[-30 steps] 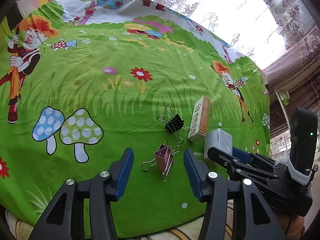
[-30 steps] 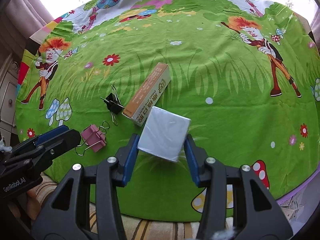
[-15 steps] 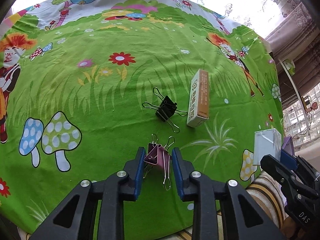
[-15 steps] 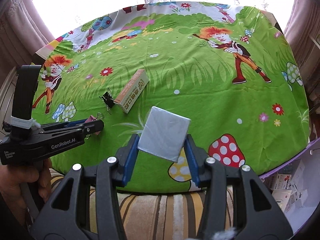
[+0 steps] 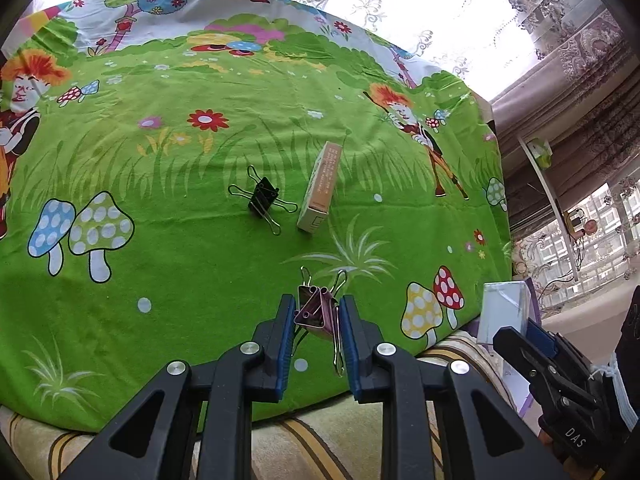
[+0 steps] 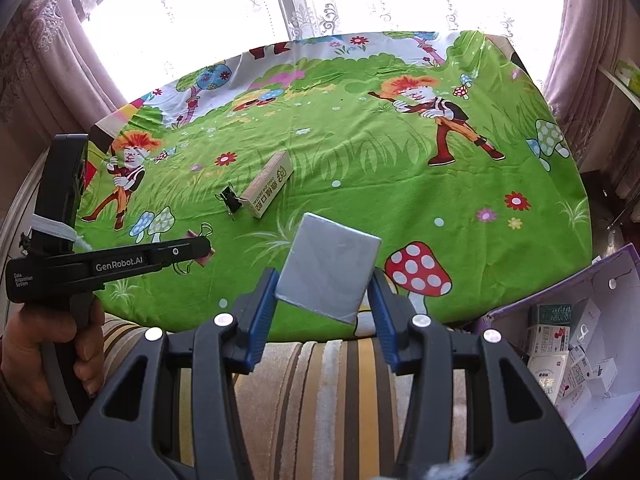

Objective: Organize rigid objects
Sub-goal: 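Carry the pink clip with the left tool while the right tool carries the silver box to the purple box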

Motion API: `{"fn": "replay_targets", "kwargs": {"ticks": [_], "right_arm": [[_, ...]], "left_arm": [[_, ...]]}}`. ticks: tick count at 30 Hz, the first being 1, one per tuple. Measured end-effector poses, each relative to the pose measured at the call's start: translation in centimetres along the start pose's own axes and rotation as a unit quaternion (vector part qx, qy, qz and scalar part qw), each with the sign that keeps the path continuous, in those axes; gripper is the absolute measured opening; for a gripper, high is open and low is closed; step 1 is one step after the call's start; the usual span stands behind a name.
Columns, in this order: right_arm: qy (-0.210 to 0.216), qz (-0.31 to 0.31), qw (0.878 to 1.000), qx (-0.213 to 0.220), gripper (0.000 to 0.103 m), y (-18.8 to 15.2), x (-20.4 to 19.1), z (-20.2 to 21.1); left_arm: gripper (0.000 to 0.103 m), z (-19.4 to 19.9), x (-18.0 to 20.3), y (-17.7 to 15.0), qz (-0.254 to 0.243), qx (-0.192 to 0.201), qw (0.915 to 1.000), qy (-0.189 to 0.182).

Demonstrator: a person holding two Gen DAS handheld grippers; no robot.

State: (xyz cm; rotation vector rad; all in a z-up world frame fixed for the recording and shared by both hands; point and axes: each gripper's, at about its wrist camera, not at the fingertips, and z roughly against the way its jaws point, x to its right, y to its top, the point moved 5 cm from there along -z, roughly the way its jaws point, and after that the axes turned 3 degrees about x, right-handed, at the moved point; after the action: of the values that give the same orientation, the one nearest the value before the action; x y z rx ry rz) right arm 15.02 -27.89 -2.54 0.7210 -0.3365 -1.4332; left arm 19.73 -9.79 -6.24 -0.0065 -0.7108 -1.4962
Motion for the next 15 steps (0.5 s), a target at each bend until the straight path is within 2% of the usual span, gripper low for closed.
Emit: {"fn": "replay_targets", "kwargs": {"ticks": [8,15], "right_arm": [[0.003,-0.022,1.000,0.013,0.050,-1.9,2.6,3.0],[-0.010,-0.051,0.998,0.028,0.050,-3.7,6.0,5.8]], "left_arm": [[0.023,1.4,6.7,-3.5,0.004,-0.006,0.9967,-0.081],[0.023,1.6,12.0,-6.8,-0.014,-0.016,0.9928,-0.118]]}}
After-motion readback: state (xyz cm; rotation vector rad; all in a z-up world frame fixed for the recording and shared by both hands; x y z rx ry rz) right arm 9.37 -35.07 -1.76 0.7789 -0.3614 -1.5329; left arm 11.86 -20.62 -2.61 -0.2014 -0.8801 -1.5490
